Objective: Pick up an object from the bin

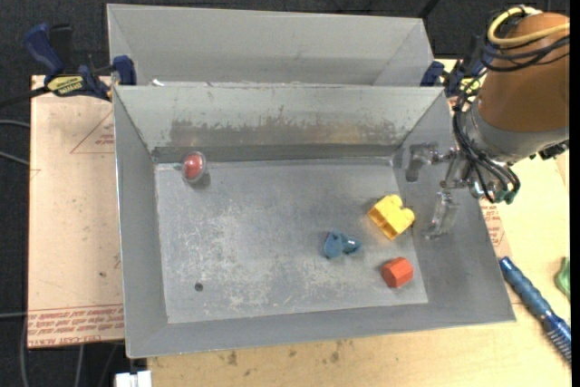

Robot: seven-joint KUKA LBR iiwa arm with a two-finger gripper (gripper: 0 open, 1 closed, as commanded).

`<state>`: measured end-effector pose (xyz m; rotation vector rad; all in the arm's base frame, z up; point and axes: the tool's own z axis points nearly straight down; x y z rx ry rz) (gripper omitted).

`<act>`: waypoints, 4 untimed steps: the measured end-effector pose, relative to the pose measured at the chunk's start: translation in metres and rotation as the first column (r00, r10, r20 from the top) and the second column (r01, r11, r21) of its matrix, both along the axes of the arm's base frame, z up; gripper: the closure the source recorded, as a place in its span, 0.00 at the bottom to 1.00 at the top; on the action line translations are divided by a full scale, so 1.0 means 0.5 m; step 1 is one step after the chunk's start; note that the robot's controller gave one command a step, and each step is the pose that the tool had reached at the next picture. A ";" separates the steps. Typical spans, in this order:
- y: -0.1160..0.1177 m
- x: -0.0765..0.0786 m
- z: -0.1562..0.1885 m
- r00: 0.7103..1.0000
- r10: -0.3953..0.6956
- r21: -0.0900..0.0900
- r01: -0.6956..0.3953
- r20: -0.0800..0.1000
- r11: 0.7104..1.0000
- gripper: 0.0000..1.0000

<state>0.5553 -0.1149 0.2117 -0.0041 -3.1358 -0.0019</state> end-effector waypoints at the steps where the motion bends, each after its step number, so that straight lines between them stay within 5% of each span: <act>1: 0.029 -0.003 -0.280 0.997 0.074 -0.001 -0.074 0.014 0.997 0.00; 2: 0.201 0.023 -0.283 0.982 0.189 0.003 -0.189 0.011 0.982 0.00; 3: 0.191 0.022 -0.282 0.983 0.181 -0.001 -0.181 0.008 0.983 1.00; 4: 0.217 -0.070 0.176 0.974 0.225 -0.004 -0.225 0.017 0.974 1.00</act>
Offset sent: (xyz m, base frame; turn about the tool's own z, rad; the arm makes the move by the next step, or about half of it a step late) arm -0.0040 0.0136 -0.1393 -0.0767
